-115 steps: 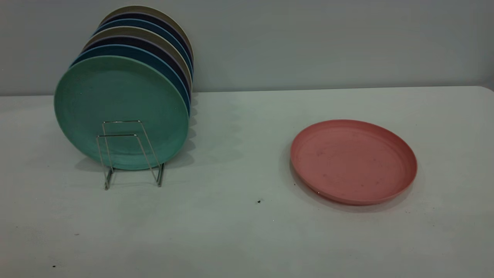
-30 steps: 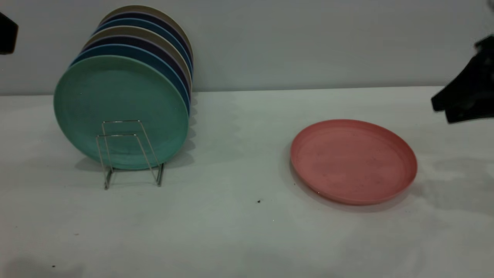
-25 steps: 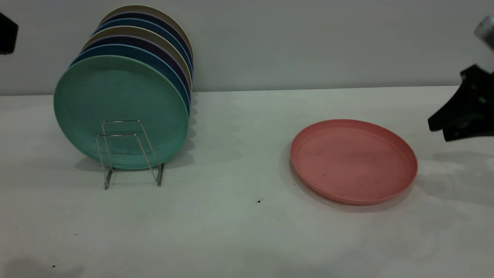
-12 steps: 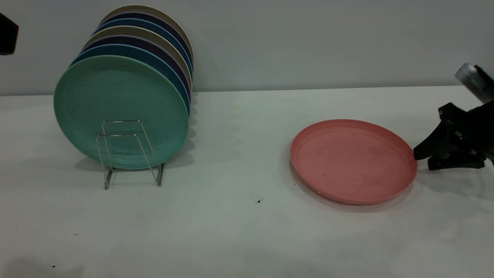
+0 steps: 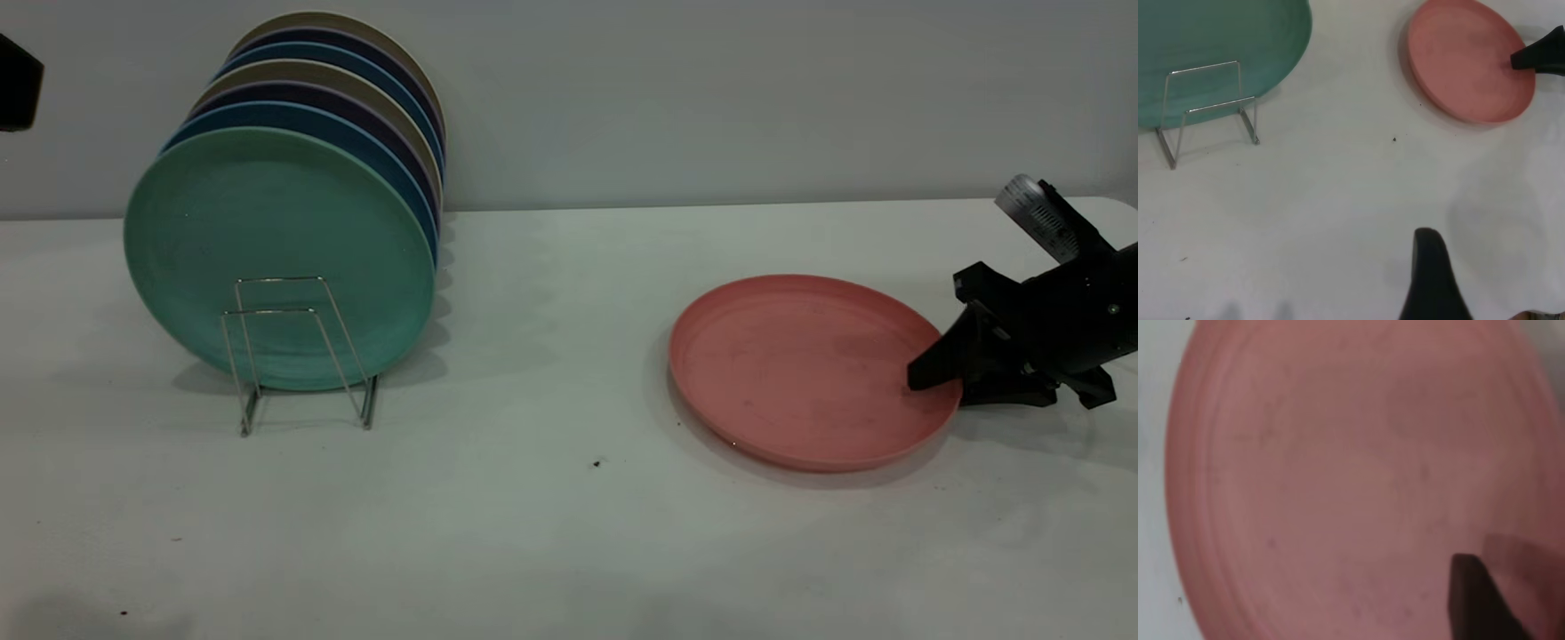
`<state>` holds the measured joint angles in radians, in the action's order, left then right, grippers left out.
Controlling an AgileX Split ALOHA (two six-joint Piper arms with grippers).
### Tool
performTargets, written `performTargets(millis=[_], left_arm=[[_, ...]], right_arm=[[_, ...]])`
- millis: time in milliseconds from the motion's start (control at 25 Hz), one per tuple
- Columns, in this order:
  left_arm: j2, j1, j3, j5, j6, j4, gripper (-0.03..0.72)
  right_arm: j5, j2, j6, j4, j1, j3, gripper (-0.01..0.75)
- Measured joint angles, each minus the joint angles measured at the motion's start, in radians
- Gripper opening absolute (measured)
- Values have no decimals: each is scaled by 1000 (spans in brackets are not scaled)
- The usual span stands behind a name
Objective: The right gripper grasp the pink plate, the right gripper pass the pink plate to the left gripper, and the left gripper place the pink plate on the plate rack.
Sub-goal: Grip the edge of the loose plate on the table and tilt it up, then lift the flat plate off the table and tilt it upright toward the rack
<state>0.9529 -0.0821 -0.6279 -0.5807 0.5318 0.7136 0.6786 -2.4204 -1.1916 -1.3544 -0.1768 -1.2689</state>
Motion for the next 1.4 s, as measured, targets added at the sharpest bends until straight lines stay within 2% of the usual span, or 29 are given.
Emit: performTargets(millis=[80, 160, 280, 520, 720, 840, 1240, 1400], left_arm=[[0, 0, 0, 0, 0, 0, 519], [0, 0, 0, 0, 0, 0, 519], [0, 0, 0, -5, 0, 0, 519], [4, 0, 0, -26, -24, 11, 519], [96, 0, 0, -19, 18, 73, 519], [190, 0, 0, 0, 108, 174, 519], [503, 0, -7, 56, 541, 646, 519], [596, 0, -7, 57, 664, 781, 519]], right_arm=[[-4, -2, 0, -2, 0, 0, 88], [-3, -2, 0, -7, 0, 0, 29], [34, -2, -2, -6, 0, 0, 20], [188, 21, -7, 47, 0, 0, 19], [257, 54, -14, 88, 1, 0, 19], [280, 62, -24, 88, 22, 0, 19], [356, 72, -88, -6, 176, 0, 19], [364, 72, -94, -22, 218, 0, 19]])
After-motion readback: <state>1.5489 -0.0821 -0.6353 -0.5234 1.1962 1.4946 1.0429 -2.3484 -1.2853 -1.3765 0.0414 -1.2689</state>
